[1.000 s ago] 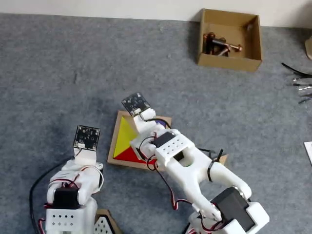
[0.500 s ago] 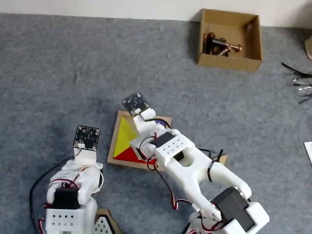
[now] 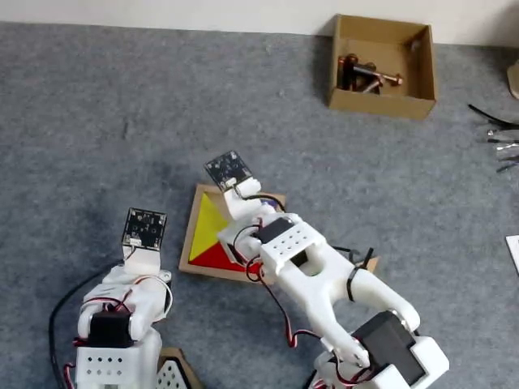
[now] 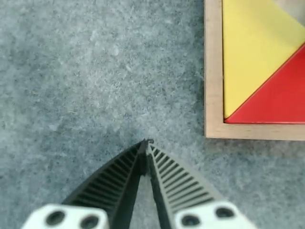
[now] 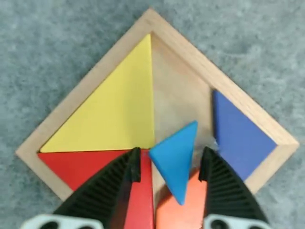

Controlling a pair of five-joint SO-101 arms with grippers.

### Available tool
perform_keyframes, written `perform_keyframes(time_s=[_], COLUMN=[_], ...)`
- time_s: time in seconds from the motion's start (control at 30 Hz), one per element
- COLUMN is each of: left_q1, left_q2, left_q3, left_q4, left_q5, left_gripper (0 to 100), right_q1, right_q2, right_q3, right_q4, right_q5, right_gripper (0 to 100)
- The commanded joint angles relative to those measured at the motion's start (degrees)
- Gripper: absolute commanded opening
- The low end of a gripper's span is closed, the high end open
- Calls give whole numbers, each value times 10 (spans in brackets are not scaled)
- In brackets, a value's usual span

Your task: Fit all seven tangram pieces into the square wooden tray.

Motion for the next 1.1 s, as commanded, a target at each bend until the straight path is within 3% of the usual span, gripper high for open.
perform_keyframes(time_s=[0.0, 0.4, 0.63, 1.07], left_q1=[-5, -5, -5, -5], left_q2=[-3, -3, -3, -3], left_q3=[11, 11, 11, 11], left_q4=[3, 3, 3, 3], left_q5=[-3, -3, -3, -3], left_gripper=[5, 5, 5, 5], right_q1=[8, 11, 9, 12], right_q2=[-29, -33, -33, -33], right_q3=[-5, -8, -7, -6], right_q4=[7, 7, 7, 7], right_q5=[-4, -4, 0, 0], right_gripper=[197, 194, 84, 77])
